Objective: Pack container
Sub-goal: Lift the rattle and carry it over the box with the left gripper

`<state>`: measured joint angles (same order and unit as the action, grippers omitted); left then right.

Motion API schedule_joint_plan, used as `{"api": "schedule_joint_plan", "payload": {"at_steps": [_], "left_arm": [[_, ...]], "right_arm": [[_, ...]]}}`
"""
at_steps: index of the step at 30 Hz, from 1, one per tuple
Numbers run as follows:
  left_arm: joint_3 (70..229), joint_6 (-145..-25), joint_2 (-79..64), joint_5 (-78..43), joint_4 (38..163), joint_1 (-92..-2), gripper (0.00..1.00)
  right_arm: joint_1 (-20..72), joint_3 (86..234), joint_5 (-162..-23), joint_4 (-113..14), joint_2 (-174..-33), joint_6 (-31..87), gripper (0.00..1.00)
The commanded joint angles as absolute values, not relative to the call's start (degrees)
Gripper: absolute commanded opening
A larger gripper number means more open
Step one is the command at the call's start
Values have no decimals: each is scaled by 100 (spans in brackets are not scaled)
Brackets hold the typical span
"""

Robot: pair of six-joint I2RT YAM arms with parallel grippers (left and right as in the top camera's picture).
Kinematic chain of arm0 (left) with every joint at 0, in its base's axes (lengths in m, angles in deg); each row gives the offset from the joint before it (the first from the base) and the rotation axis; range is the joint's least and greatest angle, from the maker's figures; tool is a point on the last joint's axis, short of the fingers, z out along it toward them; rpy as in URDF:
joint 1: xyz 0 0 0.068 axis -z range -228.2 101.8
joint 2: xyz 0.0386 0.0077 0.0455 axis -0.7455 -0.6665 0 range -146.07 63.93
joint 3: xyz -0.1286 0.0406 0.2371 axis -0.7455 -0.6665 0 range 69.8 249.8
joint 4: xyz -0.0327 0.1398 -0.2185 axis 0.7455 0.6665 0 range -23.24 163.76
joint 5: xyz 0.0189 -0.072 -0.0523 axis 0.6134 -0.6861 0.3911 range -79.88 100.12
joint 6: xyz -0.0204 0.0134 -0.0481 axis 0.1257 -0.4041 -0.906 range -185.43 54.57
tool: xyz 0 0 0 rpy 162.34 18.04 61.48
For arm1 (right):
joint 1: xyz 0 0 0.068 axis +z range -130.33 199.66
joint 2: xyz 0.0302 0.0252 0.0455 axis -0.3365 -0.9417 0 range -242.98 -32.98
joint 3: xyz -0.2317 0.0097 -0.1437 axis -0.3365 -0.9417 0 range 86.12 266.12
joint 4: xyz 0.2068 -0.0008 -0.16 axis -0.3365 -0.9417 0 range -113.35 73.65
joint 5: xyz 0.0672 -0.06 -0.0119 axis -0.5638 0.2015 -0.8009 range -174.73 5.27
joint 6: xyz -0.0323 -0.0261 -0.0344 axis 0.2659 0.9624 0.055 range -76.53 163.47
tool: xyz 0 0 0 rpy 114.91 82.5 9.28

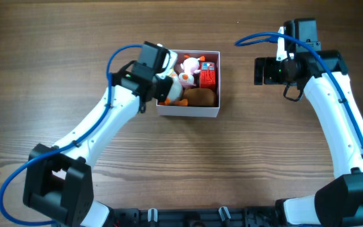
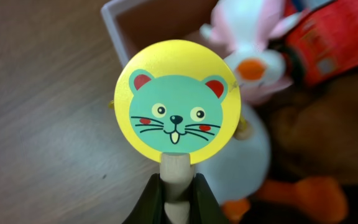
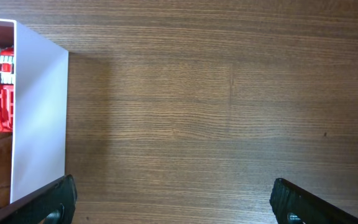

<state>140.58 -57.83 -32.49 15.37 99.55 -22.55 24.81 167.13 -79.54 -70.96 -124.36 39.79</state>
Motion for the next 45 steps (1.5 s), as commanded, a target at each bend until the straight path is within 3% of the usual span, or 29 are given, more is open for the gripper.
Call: {"api": "schedule_joint_plan", "payload": {"at_steps": [1,16,20,26,27,35,40,45], "left_arm": [[14174,-6181,-3144,1548,9673,-2052,5],[14172,-6594,-3658,1293,8832,-2002,7],[14172,-6592,-3907,1295,8775,-2026,16],[14172,-6592,-4036,1293,8755,-2019,49],[14172,-6592,-4034,1293,8718,-2019,50],[14172,-6594,-4034,1293,8517,-2019,51],[14172,-6594,-4034,1290,8646,-2019,33],[14172,-6592,-4036,1293,8884,-2019,31]], "right_arm": [[2479,16814,-7873,-7074,-12342,3880,99],[2479,16814,-7873,-7074,-12342,3880,100],[2479,16814,-7873,-7074,-12342,3883,100],[2479,16814,-7873,-7074,-12342,3883,100],[2479,16814,-7873,-7074,-12342,3883,99],[2479,16814,-7873,-7074,-12342,3883,100],[2479,16814,-7873,-7074,-12342,3883,100],[2479,16814,-7873,-7074,-12342,3883,99]]}}
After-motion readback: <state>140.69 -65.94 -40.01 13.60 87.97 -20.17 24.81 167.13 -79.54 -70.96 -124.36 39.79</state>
